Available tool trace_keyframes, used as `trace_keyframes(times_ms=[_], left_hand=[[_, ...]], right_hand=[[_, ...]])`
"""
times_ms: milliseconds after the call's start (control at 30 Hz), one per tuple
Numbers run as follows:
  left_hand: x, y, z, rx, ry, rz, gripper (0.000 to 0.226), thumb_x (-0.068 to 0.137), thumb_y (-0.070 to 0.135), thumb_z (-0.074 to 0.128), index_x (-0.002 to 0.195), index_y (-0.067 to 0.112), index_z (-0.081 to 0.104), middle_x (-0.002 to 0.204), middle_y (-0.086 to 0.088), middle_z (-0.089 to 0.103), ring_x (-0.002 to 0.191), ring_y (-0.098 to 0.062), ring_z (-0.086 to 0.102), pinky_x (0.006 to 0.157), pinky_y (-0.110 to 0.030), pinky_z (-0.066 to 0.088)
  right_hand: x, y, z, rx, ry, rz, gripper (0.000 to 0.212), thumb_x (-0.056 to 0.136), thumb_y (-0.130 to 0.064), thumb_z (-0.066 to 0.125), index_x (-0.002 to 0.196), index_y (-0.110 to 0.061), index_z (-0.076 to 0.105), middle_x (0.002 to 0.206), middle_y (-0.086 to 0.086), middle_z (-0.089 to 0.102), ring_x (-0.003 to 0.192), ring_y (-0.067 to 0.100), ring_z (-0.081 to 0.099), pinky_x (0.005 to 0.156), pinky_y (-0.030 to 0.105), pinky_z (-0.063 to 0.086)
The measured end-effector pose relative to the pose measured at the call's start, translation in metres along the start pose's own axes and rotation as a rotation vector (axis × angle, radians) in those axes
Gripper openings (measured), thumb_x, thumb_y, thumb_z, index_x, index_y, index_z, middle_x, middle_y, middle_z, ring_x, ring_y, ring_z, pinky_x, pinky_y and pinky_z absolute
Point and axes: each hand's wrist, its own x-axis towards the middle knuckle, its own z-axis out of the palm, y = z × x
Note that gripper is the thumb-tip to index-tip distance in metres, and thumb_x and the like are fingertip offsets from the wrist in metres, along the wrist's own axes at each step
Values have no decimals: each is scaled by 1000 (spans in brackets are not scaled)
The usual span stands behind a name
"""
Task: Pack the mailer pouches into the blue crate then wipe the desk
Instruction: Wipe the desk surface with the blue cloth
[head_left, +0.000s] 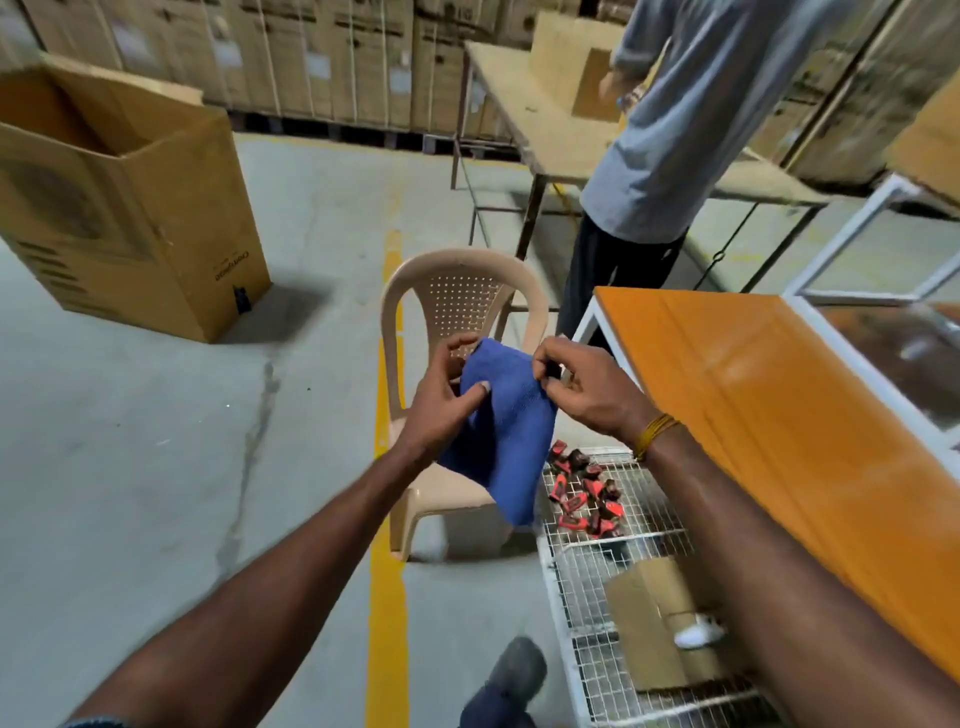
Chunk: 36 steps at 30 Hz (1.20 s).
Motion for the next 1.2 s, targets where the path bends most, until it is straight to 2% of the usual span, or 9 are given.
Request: trace_keyframes(times_ms=[133, 200, 300, 433, 533, 633, 833, 1033, 1200], left_hand=[[-30, 48, 16, 18, 97, 196, 39, 86, -1, 55, 120, 17, 49, 122, 4, 55, 112, -10, 58, 87, -40, 53], [-40, 70, 23, 37, 102, 279, 39, 86, -7, 53, 112, 22, 53, 119, -2, 56, 114, -13, 58, 88, -39, 52], [-59, 105, 36, 112, 111, 480, 36, 85, -10, 54, 98, 23, 56, 120, -5, 55, 122, -22, 54, 96, -46, 48], [-97, 156, 54, 161, 103, 701, 21, 84, -4, 50, 86, 15, 57, 128, 4, 57, 123, -20, 55, 94, -47, 48], [-129, 191, 72, 182, 50, 875, 19, 86, -8, 50, 76, 6, 57, 124, -4, 63, 114, -25, 60, 88, -48, 48], [-168, 222, 95, 92, -130, 914, 25, 60, -19, 43, 68, 3, 51, 104, -10, 69, 98, -22, 65, 80, -33, 45], [-229, 248, 157, -54, -492, 857, 30, 47, -14, 33, 62, 4, 52, 76, -14, 65, 79, -19, 63, 75, -31, 45], [-292, 256, 236, -70, -737, 882, 31, 49, -16, 37, 59, 6, 56, 80, -14, 66, 82, -16, 63, 80, -27, 44], [-345, 256, 306, -10, -899, 906, 34, 55, -18, 42, 61, 7, 65, 87, -9, 68, 88, -13, 63, 85, -24, 45]], right_hand=[[-44, -27, -23, -51, 152, 10, 18, 79, 0, 55, 79, -17, 54, 80, -6, 57, 82, 11, 57, 104, 36, 36], [-63, -42, -35, -94, 236, -9, 18, 77, 4, 56, 75, -13, 54, 78, -1, 57, 93, 28, 62, 116, 16, 15], [-94, -69, -56, -131, 330, -81, 20, 72, 9, 55, 73, -11, 54, 76, 4, 53, 90, 34, 61, 102, 15, 30], [-146, -104, -82, -192, 457, -102, 24, 67, 10, 49, 74, -12, 56, 92, -1, 45, 76, 10, 48, 70, 17, 36], [-197, -132, -95, -259, 553, -101, 29, 70, 12, 45, 77, -10, 61, 116, 5, 44, 70, 14, 51, 67, 20, 37], [-258, -162, -104, -307, 657, -89, 32, 71, 5, 39, 78, -13, 64, 136, 9, 42, 71, 18, 56, 66, 24, 39], [-390, -204, -116, -512, 682, -74, 34, 67, 10, 39, 70, -9, 67, 119, 13, 58, 111, 22, 60, 79, 40, 51], [-516, -225, -133, -706, 482, 121, 29, 70, 4, 43, 66, -12, 67, 98, 4, 72, 77, 28, 64, 66, 37, 52], [-609, -231, -138, -670, 463, 384, 31, 76, 2, 44, 76, -12, 72, 97, 5, 67, 83, 26, 65, 69, 39, 53]])
